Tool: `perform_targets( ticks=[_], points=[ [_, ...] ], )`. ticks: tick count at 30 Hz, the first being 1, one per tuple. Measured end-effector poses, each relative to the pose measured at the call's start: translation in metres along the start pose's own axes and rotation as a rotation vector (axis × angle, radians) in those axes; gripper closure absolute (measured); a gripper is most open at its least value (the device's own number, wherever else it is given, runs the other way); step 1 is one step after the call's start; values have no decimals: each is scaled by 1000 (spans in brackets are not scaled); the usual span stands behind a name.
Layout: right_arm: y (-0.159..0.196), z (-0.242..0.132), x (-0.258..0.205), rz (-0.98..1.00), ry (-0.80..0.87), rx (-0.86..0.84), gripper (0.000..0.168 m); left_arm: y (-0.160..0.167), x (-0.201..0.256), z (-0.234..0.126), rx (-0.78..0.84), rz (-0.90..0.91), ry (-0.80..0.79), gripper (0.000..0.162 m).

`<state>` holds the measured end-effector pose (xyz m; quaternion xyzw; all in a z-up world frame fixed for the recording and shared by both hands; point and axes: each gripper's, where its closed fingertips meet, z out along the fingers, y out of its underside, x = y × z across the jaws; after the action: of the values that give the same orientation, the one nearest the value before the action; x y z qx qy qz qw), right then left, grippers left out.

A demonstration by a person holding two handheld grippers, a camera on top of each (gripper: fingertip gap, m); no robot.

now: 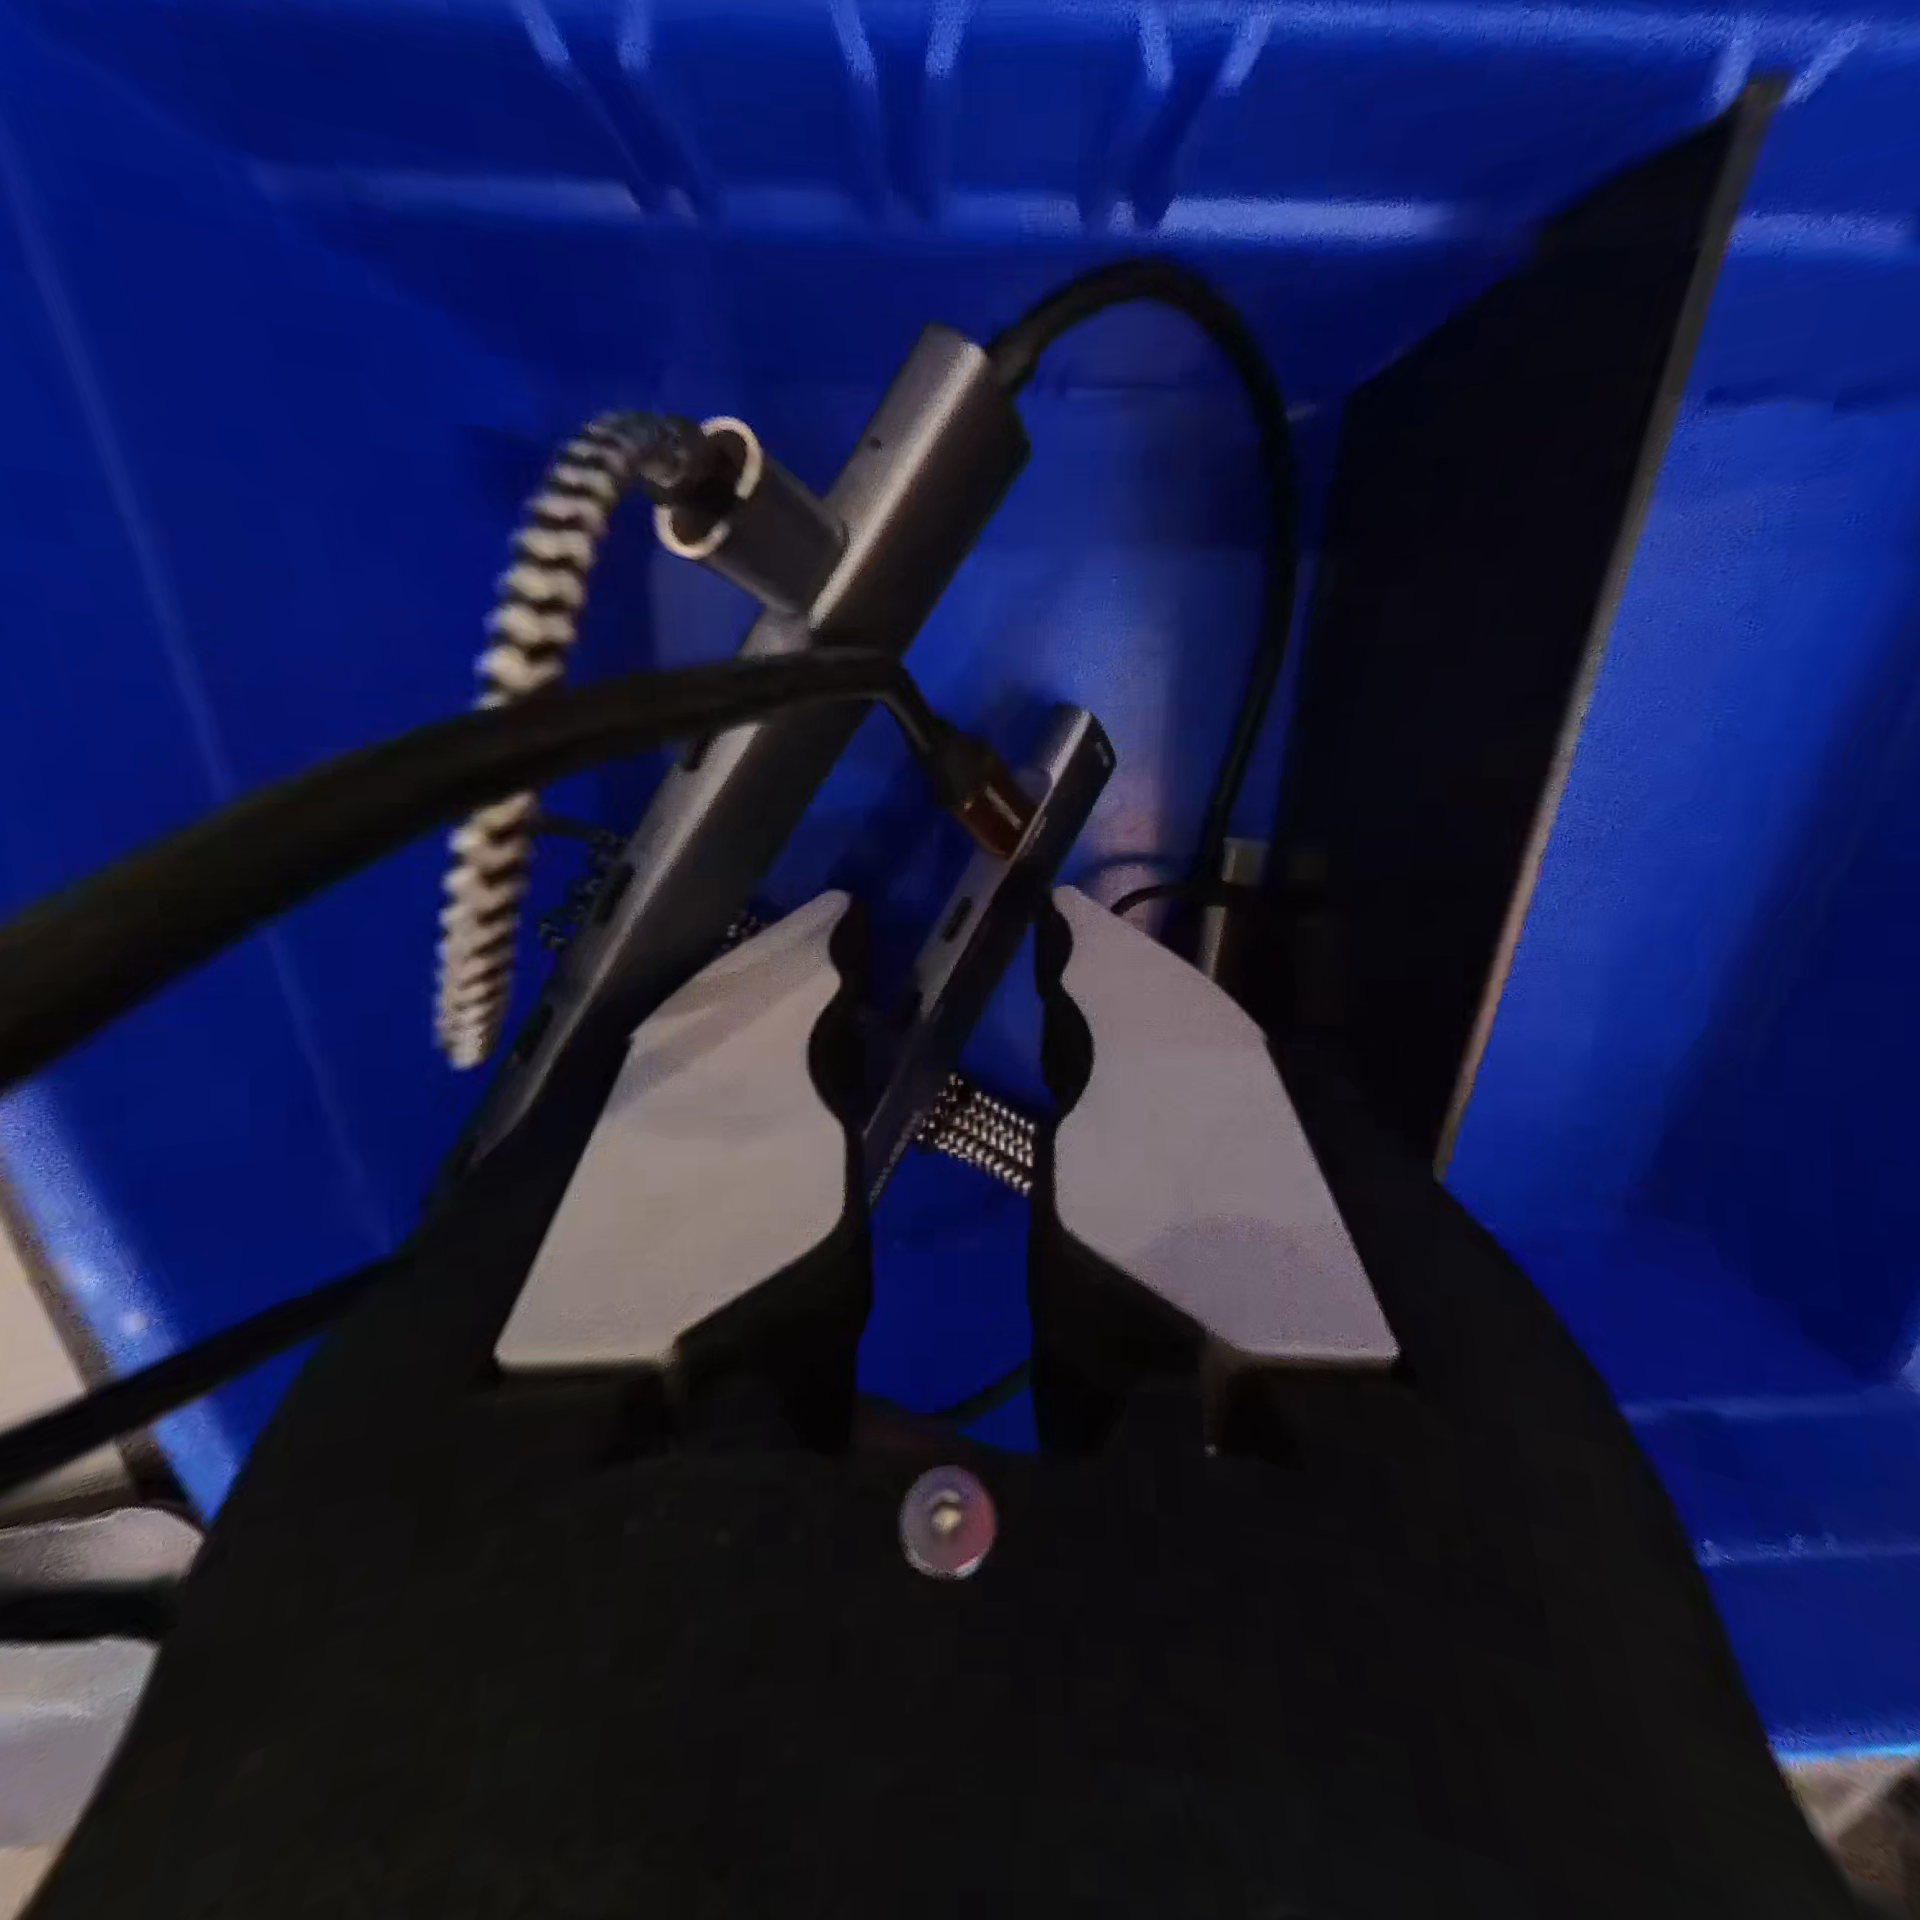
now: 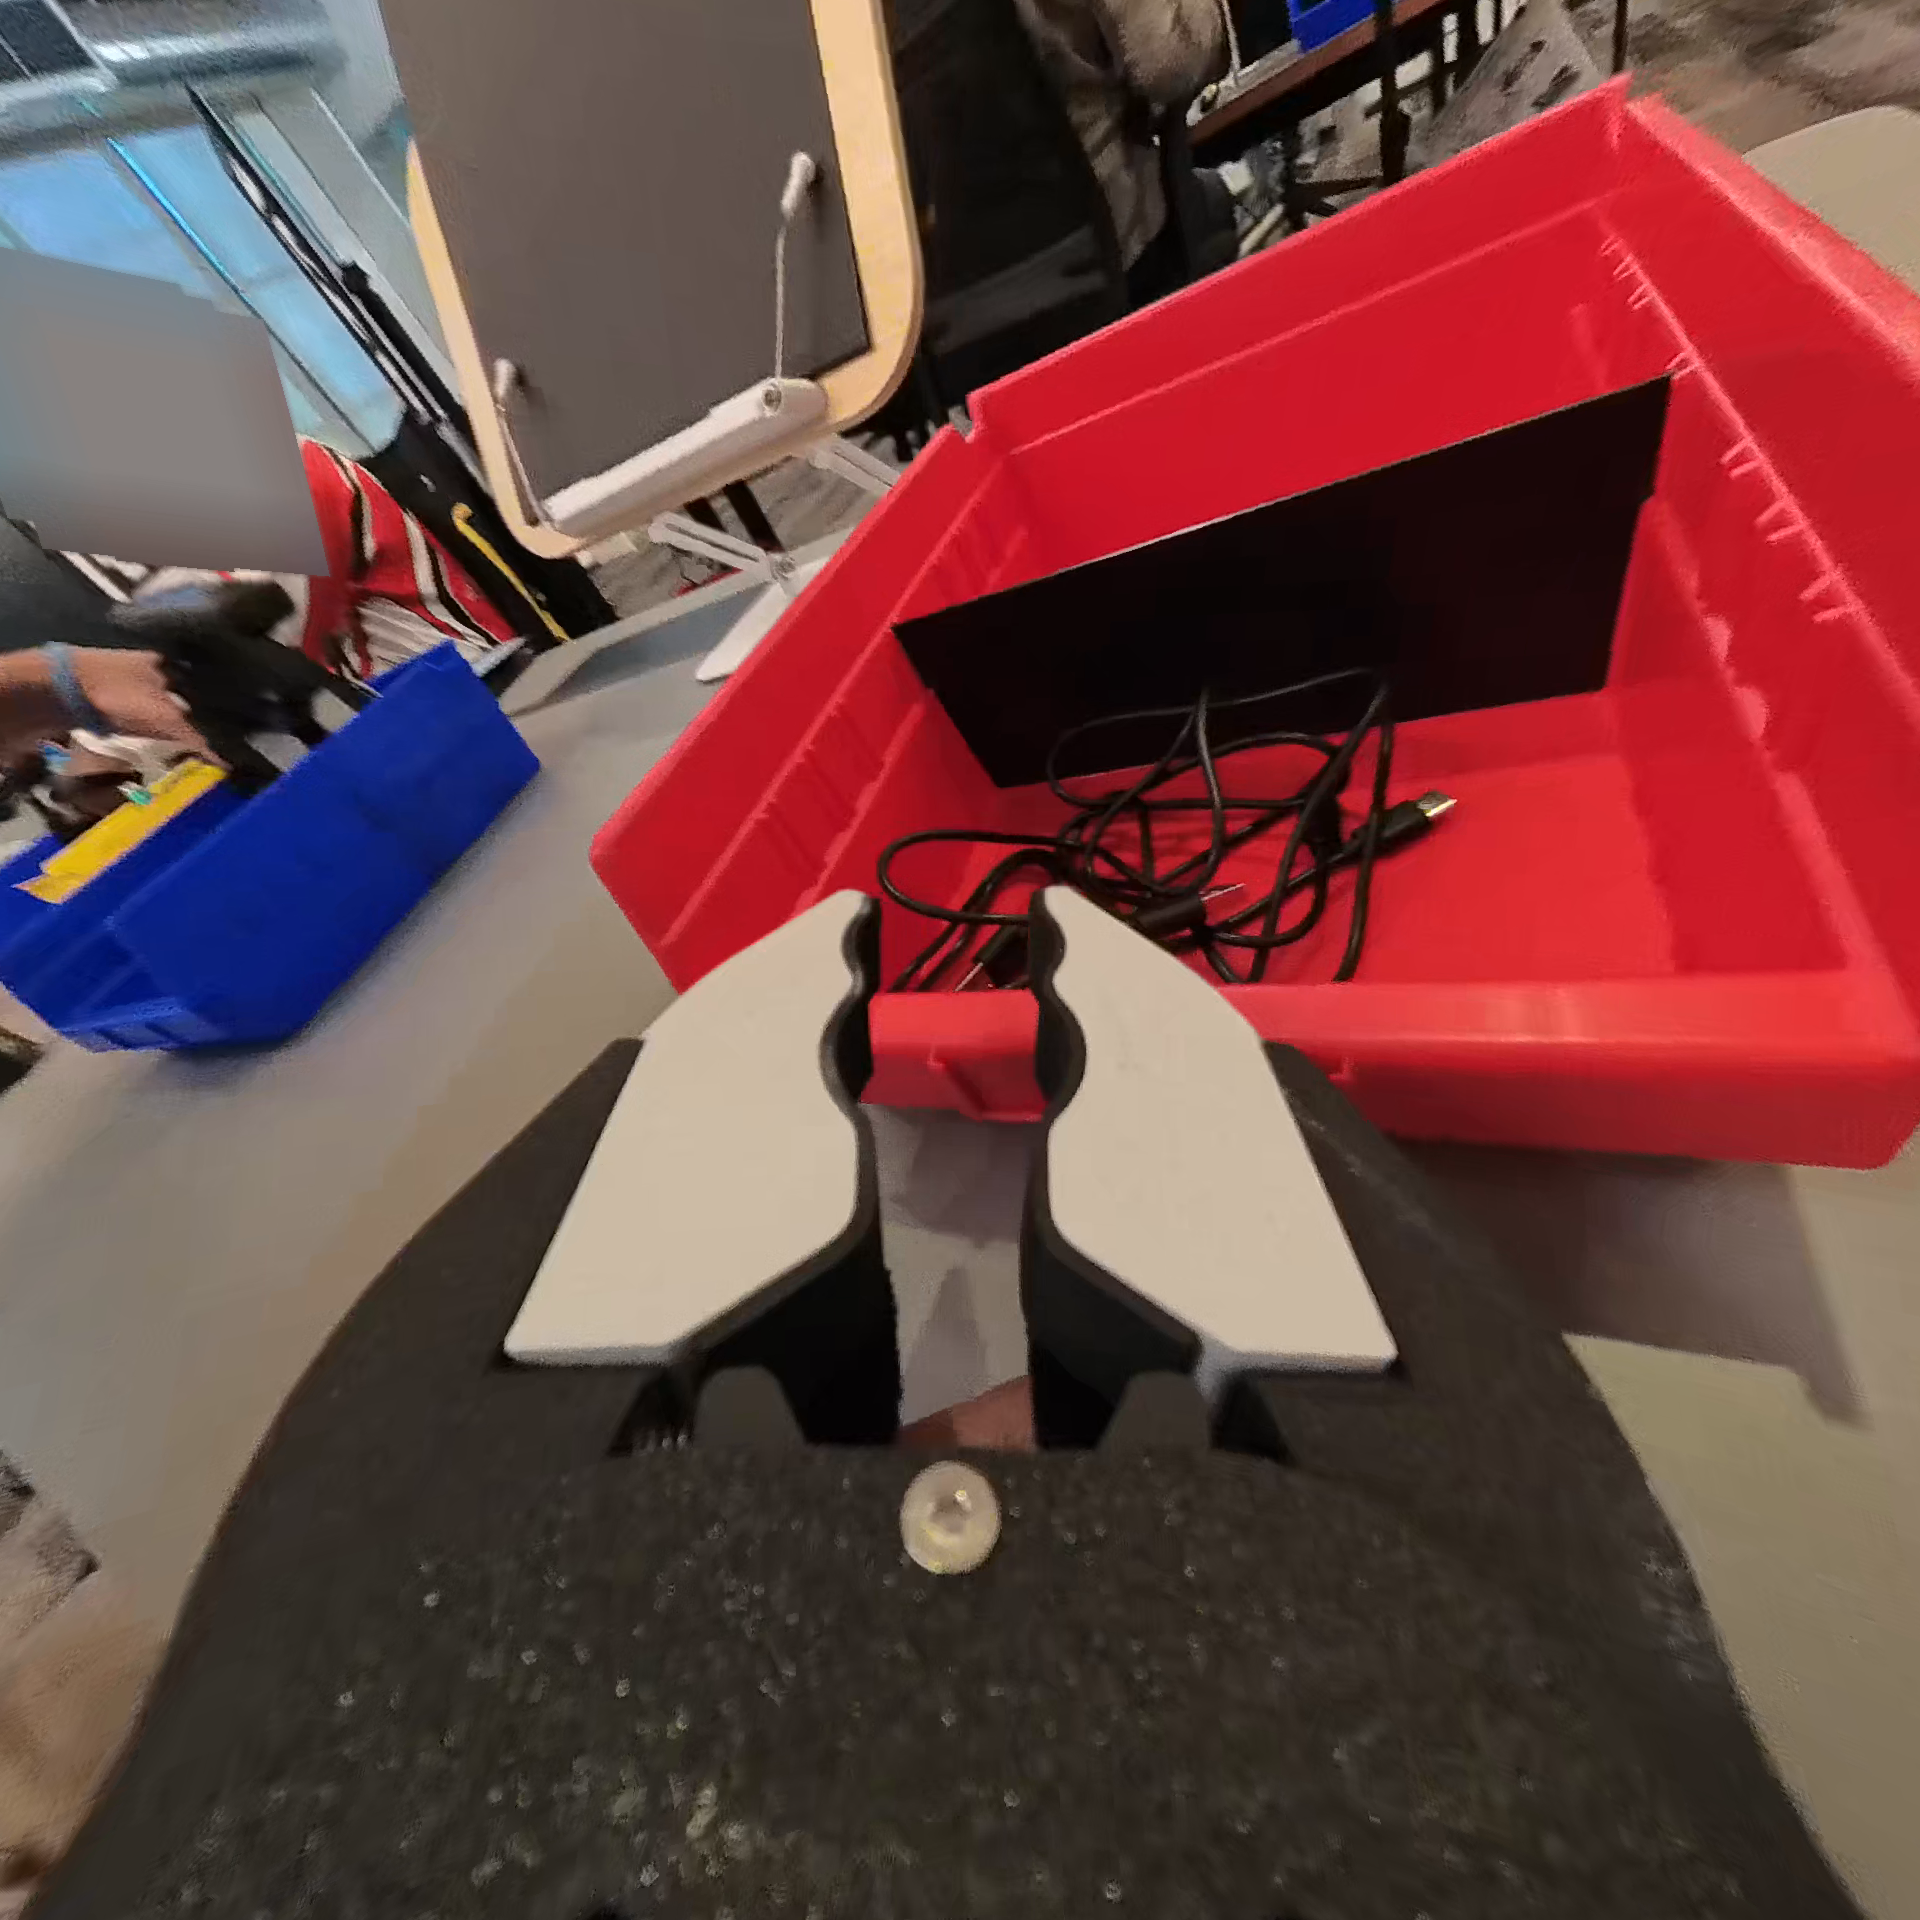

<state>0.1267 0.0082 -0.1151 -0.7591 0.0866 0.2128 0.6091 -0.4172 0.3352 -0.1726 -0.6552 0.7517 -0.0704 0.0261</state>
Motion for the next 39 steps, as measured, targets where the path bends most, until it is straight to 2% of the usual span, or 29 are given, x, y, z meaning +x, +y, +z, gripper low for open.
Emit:
perform_targets(
  ticks=[2, 5, 9, 14, 18, 23, 26, 28, 31, 36, 39],
  points=[
    [-1, 0, -3, 23, -39, 10, 142, 7, 1, 5, -60, 44, 0, 134],
    [-2, 0, -5, 34, -67, 16, 142, 7, 1, 3, -49, 99, -43, 140],
    [-4, -1, -10, 23, -95, 35, 142, -6, -5, -24, 36, 172, -240, 153],
    [-9, -3, -24, -60, -114, 64, 142, -27, 13, -95, 151, 217, -469, 155],
    [-8, -1, -38, -114, -135, 55, 143, -49, 31, -172, 198, 266, -656, 153],
    [-8, -2, -55, -140, -167, 55, 144, -97, 57, -287, 281, 327, -881, 153],
    [-10, -6, -66, -186, -179, 66, 144, -136, 80, -325, 339, 378, -955, 153],
    [-11, -10, -76, -216, -197, 79, 144, -165, 96, -325, 384, 418, -969, 153],
    [-9, -17, -94, -260, -242, 94, 144, -204, 118, -297, 429, 476, -971, 153],
    [-6, -13, -150, -402, -407, 126, 143, -267, 158, -207, 482, 593, -920, 153],
    [-7, 6, -191, -612, -496, 94, 142, -302, 188, -156, 535, 657, -847, 153]
  ],
)
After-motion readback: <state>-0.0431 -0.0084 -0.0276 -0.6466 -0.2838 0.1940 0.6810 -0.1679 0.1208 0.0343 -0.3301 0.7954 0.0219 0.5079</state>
